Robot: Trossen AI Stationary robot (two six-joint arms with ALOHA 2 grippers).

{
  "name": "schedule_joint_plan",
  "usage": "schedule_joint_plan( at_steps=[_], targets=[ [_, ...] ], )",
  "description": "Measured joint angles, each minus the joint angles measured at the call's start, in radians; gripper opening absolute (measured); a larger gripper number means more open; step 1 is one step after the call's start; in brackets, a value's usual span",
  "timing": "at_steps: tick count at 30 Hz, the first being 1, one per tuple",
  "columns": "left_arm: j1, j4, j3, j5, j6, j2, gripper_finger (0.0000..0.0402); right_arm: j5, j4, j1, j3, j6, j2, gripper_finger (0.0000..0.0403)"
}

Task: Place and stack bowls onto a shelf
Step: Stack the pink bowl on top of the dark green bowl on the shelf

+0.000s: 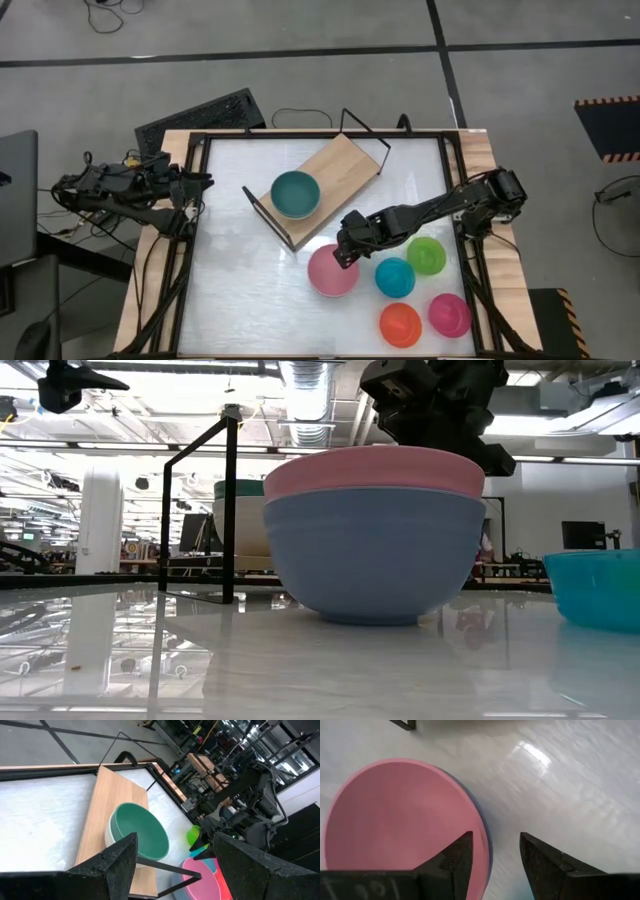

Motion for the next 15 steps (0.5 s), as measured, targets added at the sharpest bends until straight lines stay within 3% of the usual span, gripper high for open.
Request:
schedule_joint_plan(
  at_steps=[15],
  targets=[
    [0.000, 0.001, 0.000, -0.002, 0.002, 0.000, 0.0245, 0.000, 0.004, 0.000, 0.000, -0.052, 0.000, 0.0187]
  ],
)
